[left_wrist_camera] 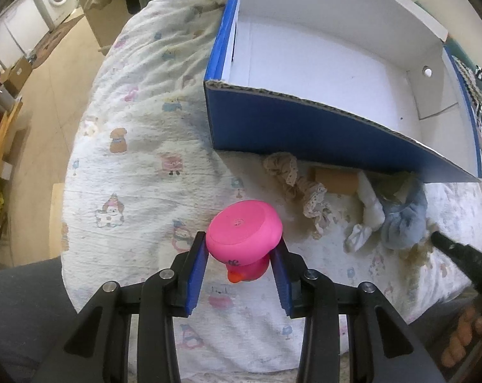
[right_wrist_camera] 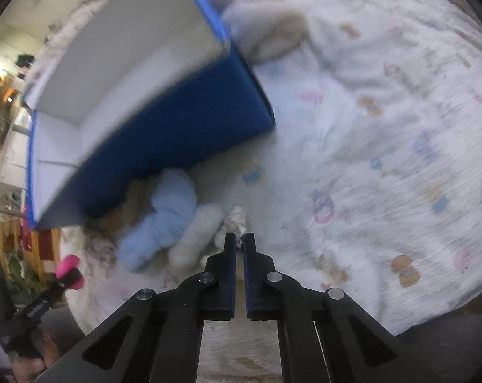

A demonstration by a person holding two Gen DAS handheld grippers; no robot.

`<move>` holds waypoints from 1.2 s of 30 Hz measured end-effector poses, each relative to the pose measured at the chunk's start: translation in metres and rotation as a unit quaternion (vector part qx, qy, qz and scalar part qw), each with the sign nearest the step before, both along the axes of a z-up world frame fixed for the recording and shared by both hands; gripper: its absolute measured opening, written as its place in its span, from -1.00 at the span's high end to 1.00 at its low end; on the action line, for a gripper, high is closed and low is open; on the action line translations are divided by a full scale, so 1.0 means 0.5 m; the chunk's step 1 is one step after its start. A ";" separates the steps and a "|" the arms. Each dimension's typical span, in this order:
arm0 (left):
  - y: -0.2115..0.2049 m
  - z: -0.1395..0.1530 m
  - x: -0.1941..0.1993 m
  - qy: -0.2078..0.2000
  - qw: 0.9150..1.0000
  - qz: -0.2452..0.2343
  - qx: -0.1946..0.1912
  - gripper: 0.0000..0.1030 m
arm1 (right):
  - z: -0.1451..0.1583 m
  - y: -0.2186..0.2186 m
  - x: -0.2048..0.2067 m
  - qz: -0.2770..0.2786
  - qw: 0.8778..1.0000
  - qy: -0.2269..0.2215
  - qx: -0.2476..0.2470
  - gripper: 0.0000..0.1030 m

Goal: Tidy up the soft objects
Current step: 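Lift the pink toy with the left tool over the box while the right tool carries the scrunchie there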

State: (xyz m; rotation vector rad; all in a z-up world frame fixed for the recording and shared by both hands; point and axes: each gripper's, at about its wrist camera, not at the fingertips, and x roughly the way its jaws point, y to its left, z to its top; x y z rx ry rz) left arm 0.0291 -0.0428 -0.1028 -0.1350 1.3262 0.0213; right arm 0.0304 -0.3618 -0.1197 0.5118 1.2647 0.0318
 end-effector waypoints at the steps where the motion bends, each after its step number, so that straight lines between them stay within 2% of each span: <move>1: 0.007 0.006 -0.003 -0.002 1.000 0.000 0.000 0.31 | 0.010 -0.003 -0.004 -0.003 1.000 -0.009 -0.001 0.89; 10: 0.032 0.034 -0.028 -0.010 1.000 0.004 0.010 0.31 | 0.075 -0.004 -0.036 0.002 0.997 -0.071 -0.032 0.89; 18: 0.053 0.028 -0.024 -0.019 0.999 0.015 0.024 0.31 | 0.145 0.018 -0.057 0.015 0.986 -0.157 -0.048 0.89; 22: 0.057 0.054 -0.034 -0.046 0.998 0.019 0.034 0.31 | 0.180 0.032 -0.066 0.024 0.979 -0.201 -0.039 0.89; 28: 0.052 0.114 -0.057 -0.098 0.994 0.023 0.050 0.31 | 0.247 0.047 -0.091 0.034 0.957 -0.285 -0.040 0.89; 36: 0.058 0.185 -0.047 -0.145 0.988 0.040 0.042 0.31 | 0.284 0.077 -0.083 0.055 0.946 -0.316 -0.045 0.89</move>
